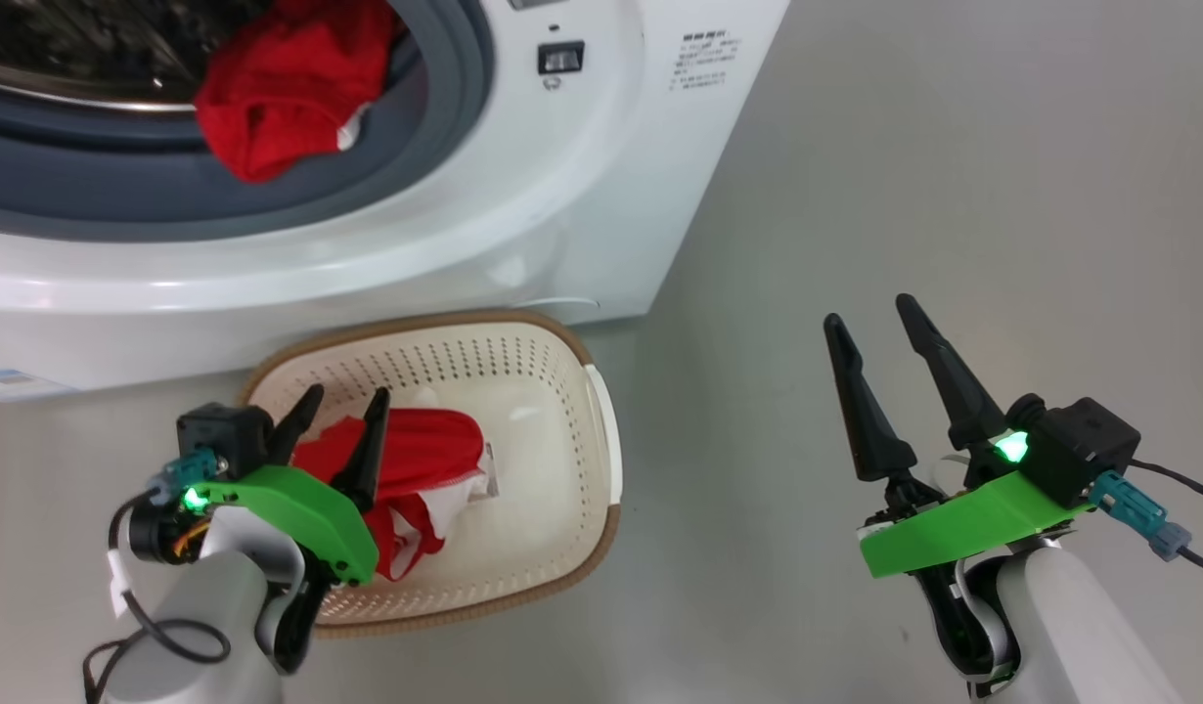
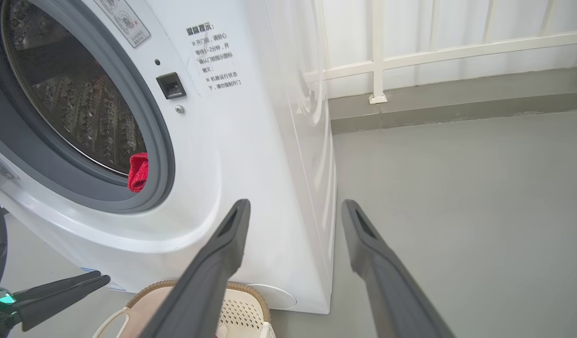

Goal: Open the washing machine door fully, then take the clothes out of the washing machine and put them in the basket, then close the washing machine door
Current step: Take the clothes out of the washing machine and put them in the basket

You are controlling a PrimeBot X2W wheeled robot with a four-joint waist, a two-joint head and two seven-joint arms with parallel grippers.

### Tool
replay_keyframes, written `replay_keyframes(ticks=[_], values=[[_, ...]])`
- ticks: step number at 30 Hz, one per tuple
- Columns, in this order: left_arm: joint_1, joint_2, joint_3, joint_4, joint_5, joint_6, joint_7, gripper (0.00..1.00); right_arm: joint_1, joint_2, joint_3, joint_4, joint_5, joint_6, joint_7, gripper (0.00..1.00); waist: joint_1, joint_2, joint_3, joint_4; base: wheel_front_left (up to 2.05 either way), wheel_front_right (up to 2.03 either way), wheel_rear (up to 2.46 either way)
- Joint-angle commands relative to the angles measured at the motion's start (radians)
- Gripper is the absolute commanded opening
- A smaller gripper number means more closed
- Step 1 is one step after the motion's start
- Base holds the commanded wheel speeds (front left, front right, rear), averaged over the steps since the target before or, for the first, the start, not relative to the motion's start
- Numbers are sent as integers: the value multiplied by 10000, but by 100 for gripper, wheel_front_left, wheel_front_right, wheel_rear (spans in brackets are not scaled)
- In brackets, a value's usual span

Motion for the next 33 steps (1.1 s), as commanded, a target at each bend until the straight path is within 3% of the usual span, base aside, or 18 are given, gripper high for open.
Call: replay_keyframes(ticks=[1, 18, 33], values=[[345, 223, 546, -513, 191, -53, -122, 100, 233, -3, 85, -183, -193, 65, -63, 100, 0, 0, -524, 297, 0, 0, 0], [2629, -401, 3236, -4071, 2391, -25, -122, 100, 871, -3, -554, -274, -874, 65, -63, 100, 0, 0, -2431, 658, 0, 0, 0], [4294, -861, 4537, -6284, 3457, -39, -122, 100, 1559, -3, -1126, -633, -1239, 65, -63, 100, 0, 0, -3668, 463, 0, 0, 0]])
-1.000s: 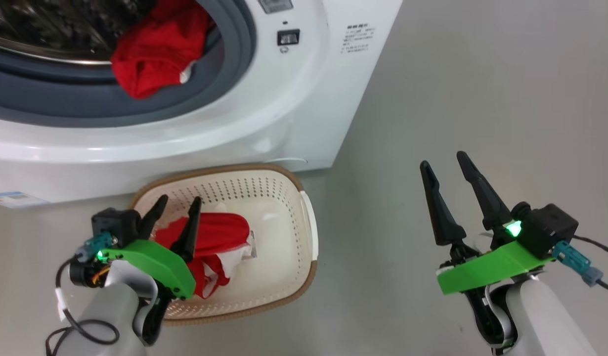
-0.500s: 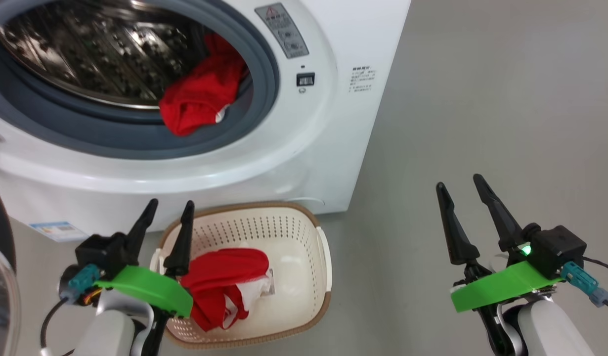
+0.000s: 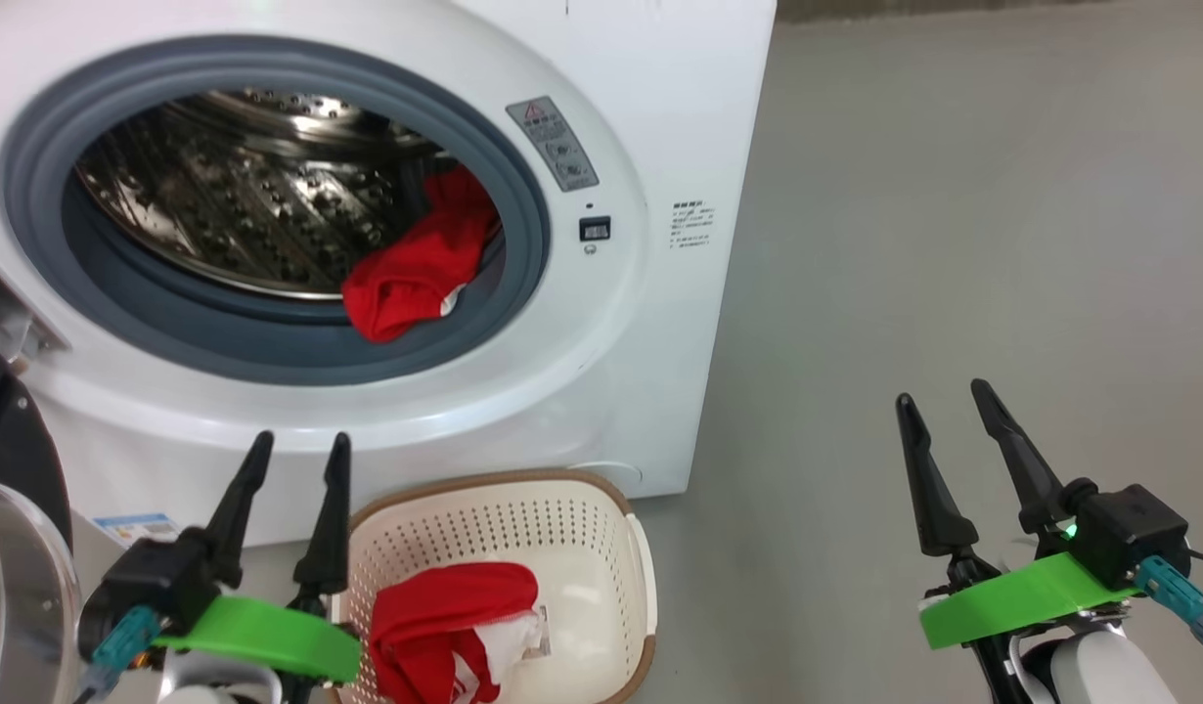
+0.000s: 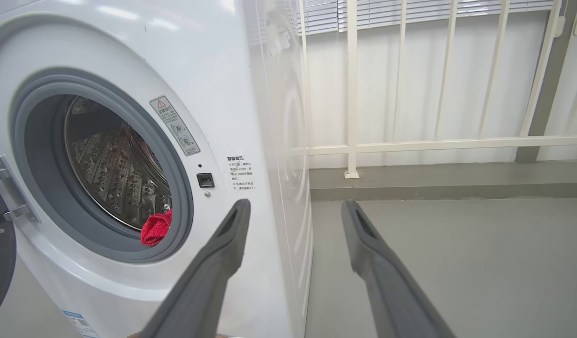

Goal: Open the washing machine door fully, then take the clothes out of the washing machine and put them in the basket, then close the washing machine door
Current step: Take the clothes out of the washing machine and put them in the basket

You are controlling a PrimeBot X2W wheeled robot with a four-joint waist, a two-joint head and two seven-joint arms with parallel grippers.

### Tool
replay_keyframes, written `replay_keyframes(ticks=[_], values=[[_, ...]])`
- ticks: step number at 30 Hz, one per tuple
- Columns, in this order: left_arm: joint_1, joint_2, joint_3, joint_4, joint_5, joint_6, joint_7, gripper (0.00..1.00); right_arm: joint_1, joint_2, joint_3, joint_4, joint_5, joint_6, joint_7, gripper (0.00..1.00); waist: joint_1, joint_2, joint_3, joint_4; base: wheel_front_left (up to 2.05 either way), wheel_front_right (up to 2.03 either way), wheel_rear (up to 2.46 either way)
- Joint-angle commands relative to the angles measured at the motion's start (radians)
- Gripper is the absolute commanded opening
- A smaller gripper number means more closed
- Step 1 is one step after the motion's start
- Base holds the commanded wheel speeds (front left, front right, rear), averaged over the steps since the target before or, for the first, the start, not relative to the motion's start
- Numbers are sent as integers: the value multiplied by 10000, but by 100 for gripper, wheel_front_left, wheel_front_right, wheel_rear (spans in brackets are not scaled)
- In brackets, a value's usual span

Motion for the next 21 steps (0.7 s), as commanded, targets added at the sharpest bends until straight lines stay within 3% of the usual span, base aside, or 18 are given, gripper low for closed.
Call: replay_keyframes(ticks=[1, 21], values=[[51, 130, 461, -376, 126, -42, -118, 100, -44, -14, 130, -293, -122, 65, -63, 100, 0, -1, -268, -78, 0, 0, 0], [1684, -154, 1469, -1191, 464, -10, -118, 100, 914, -14, -420, -592, -370, 65, -63, 100, 0, -1, -1138, -50, 0, 0, 0]])
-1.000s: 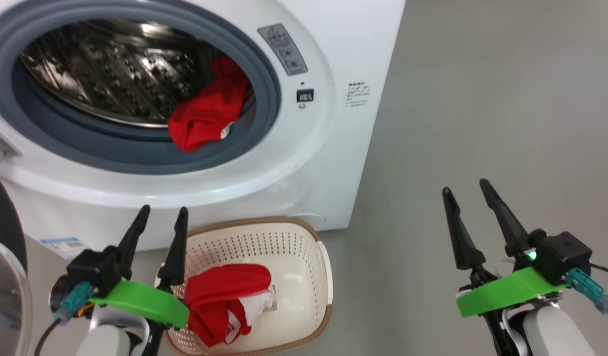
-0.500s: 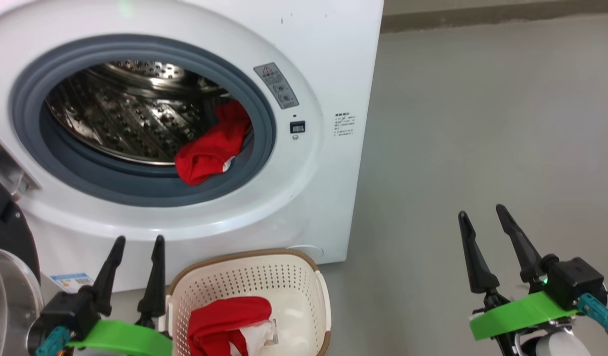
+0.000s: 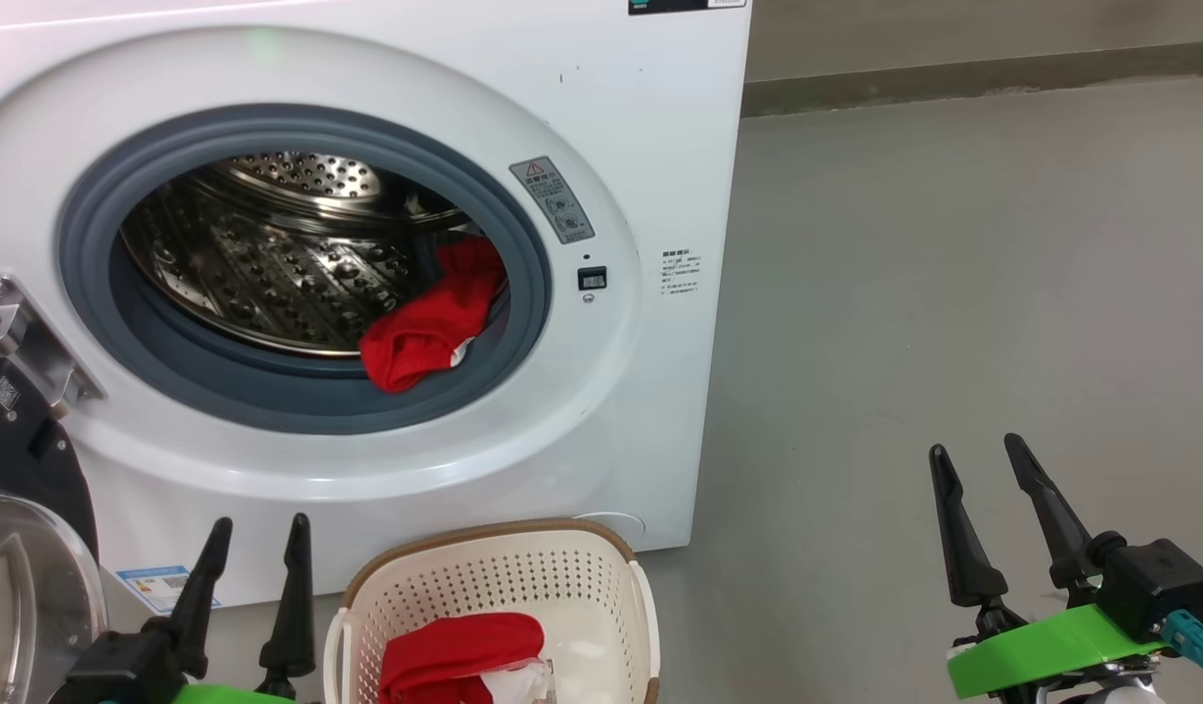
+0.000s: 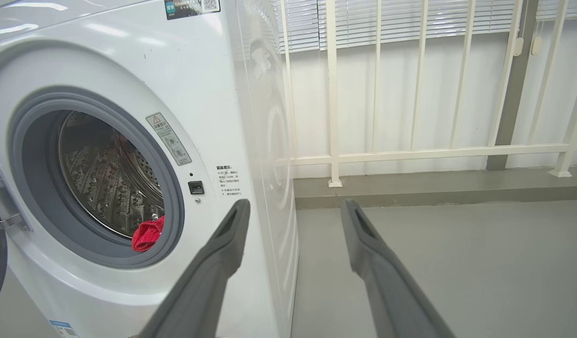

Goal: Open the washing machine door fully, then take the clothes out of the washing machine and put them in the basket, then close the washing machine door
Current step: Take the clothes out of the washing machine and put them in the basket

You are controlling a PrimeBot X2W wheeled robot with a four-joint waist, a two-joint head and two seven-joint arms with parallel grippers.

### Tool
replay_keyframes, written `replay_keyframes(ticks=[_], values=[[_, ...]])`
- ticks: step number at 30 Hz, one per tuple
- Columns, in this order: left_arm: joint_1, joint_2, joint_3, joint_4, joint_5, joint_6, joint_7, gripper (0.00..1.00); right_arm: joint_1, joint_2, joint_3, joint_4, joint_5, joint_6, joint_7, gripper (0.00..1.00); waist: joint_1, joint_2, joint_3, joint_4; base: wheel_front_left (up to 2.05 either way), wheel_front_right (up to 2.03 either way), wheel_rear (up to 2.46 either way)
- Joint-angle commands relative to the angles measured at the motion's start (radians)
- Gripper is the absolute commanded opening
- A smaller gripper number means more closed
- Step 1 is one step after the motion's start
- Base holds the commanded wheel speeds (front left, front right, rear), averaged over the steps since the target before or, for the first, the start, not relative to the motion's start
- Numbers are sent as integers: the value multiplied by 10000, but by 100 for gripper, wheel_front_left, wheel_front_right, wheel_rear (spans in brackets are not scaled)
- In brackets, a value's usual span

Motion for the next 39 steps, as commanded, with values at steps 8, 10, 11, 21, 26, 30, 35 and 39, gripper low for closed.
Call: replay_keyframes(ticks=[8, 10, 11, 21, 26, 30, 35, 39], values=[[-115, 5, 430, -206, 75, -16, -118, 100, -131, -47, 182, -270, -225, 65, -63, 100, 0, 0, -26, -13, 0, 0, 0], [-110, -11, 431, -200, 85, -17, -118, 100, -126, -47, 189, -233, -226, 65, -63, 100, 0, 0, -28, -22, 0, 0, 0], [-115, -16, 437, -192, 91, -19, -118, 100, -126, -47, 192, -217, -227, 65, -63, 100, 0, 0, -26, -25, 0, 0, 0], [-163, -57, 472, -242, 165, -26, -118, 100, -163, -47, 187, -196, -263, 65, -63, 100, 0, 0, 21, -29, 0, 0, 0], [-166, -76, 517, -271, 180, -30, -118, 100, -172, -47, 199, -164, -243, 65, -63, 100, 0, 0, 39, -32, 0, 0, 0], [-195, -77, 544, -263, 181, -35, -118, 100, -216, -47, 240, -124, -230, 65, -63, 100, 0, 0, 80, -61, 0, 0, 0], [-216, -83, 557, -227, 145, -39, -118, 100, -238, -47, 297, -119, -206, 65, -63, 100, 0, 0, 150, -122, 0, 0, 0], [-326, -17, 540, -114, 150, -42, -118, 100, -242, -47, 358, -158, -200, 65, -63, 100, 0, 0, 243, -168, 0, 0, 0]])
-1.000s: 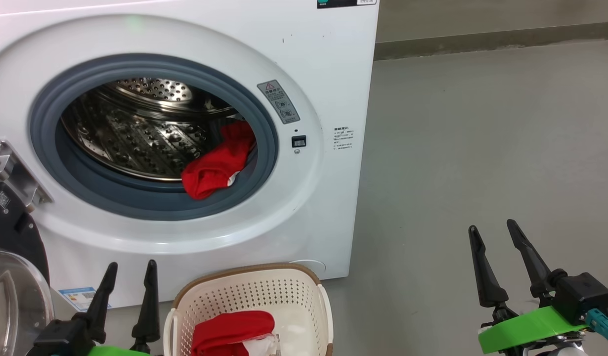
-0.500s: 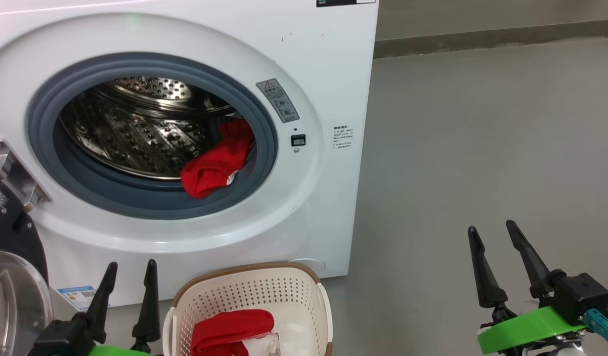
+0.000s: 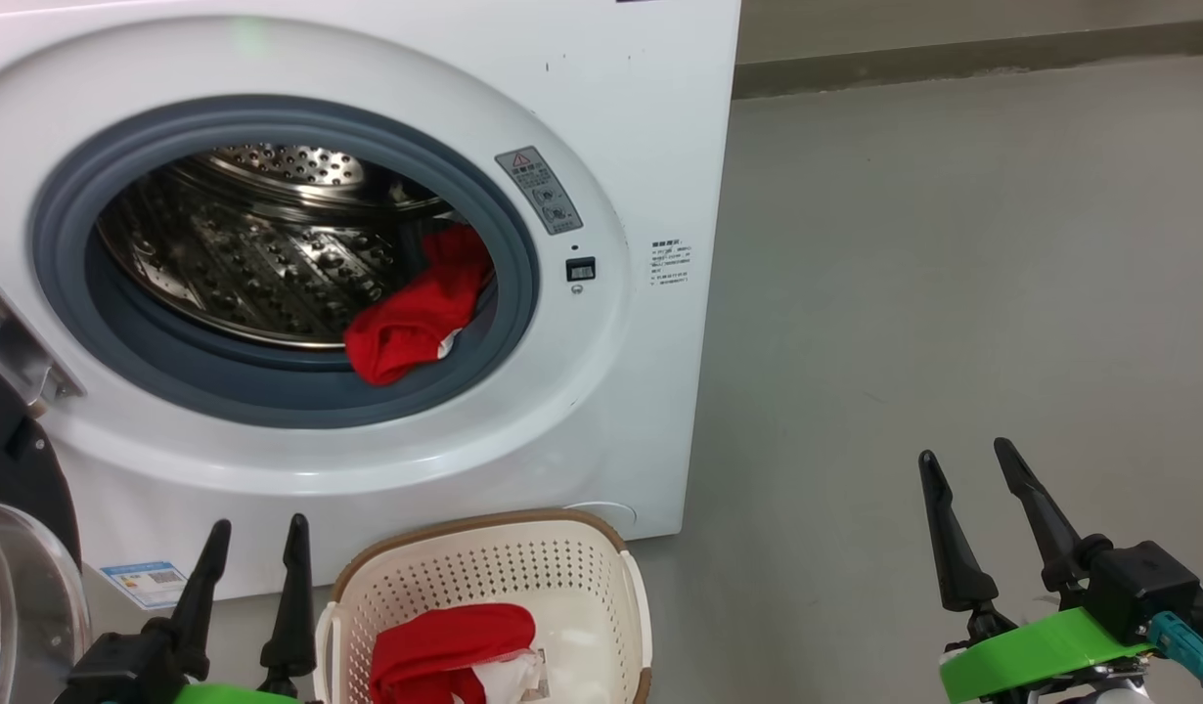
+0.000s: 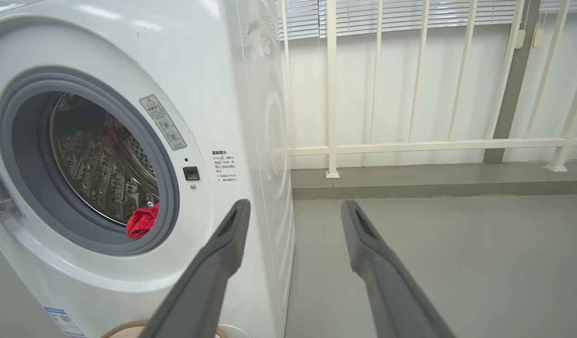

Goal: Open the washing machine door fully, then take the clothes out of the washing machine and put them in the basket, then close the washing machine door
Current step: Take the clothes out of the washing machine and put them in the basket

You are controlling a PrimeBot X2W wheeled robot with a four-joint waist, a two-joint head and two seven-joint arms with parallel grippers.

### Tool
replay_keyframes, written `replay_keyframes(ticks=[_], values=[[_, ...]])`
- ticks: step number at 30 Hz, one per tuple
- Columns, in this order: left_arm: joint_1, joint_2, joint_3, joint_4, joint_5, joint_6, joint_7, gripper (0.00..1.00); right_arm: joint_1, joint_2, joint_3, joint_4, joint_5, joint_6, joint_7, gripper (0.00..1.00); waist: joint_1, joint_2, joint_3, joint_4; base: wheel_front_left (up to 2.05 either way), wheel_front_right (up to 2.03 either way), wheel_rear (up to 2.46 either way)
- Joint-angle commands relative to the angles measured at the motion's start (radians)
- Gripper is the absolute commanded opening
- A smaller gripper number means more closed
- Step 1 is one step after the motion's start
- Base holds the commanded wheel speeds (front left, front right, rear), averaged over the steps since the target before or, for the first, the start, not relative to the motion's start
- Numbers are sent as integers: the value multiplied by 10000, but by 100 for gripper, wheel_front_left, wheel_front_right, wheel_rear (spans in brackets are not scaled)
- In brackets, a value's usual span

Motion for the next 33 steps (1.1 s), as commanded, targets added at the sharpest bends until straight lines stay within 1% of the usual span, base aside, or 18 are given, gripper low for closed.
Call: replay_keyframes(ticks=[1, 5, 13, 19, 20, 28, 33], values=[[-342, 209, 345, -180, 74, -41, -118, 100, -232, -72, 301, -272, 30, 65, -63, 100, 0, 0, 69, -25, 0, 0, 0], [-509, 262, 267, -155, 42, -44, -118, 100, -195, -72, 384, -326, 26, 65, -63, 100, 0, 0, 271, -30, 0, 0, 0], [-1636, 795, 41, 133, -349, -52, -118, 100, -485, -72, 696, -483, 129, 65, -63, 100, 0, 0, 1288, 51, 0, 0, 0], [-2925, 1391, -302, 386, -861, -54, -118, 100, -891, -72, 927, -631, 136, 65, -63, 100, 0, 0, 2327, 123, 0, 0, 0], [-2925, 1391, -302, 386, -861, -54, -118, 100, -891, -72, 927, -631, 136, 65, -63, 100, 0, 0, 2327, 123, 0, 0, 0], [-5079, 2092, -853, 1286, -1772, -54, -102, 100, -1464, -72, 1140, -761, 213, 65, -63, 100, 0, 0, 3518, 24, 0, 0, 0], [-6344, 2501, -1075, 2070, -2078, -55, -106, 100, -1767, -72, 1338, -851, 280, 65, -63, 100, 0, 0, 4058, -194, 0, 0, 0]])
